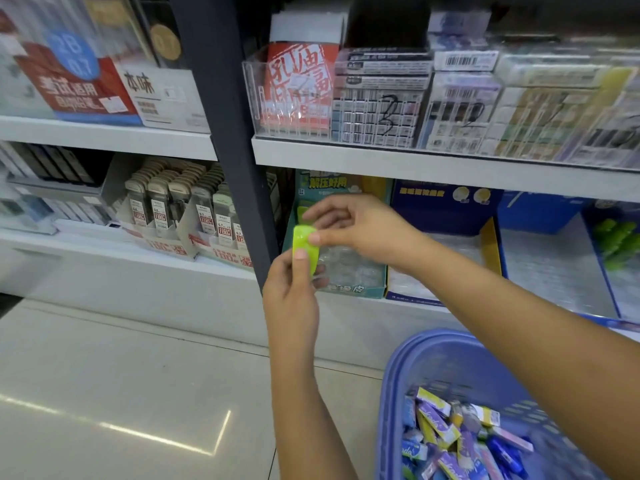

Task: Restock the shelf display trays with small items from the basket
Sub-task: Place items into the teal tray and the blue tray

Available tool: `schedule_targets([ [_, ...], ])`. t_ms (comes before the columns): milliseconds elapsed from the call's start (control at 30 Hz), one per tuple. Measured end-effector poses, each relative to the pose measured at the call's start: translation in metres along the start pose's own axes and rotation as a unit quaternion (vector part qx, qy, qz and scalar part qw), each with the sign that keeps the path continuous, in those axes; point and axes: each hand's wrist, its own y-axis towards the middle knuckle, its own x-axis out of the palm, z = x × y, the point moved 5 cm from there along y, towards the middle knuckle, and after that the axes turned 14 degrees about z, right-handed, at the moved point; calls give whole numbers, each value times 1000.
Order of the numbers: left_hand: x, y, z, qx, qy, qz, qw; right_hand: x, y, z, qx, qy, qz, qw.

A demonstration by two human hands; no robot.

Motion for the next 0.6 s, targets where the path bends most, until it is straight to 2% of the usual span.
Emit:
schedule_targets([
  [100,5,-3,3,110,163,19,980,-12,24,7,-31,-72,137,987],
  [167,12,-5,2,169,260,-9,951,-11,35,16,-48,-118,177,976],
  [267,21,-7,-9,187,367,-71,909,3,42,29,-85,-176,165,967],
  [333,21,-8,-15,189,395,-86,895,12,42,35,-116,-205,150,960],
  [467,19,-5,-17,187,394,-108,894,15,41,42,-146,-227,151,951],
  [600,17,-5,-16,193,391,-116,893,18,41,44,-158,-276,117,941],
])
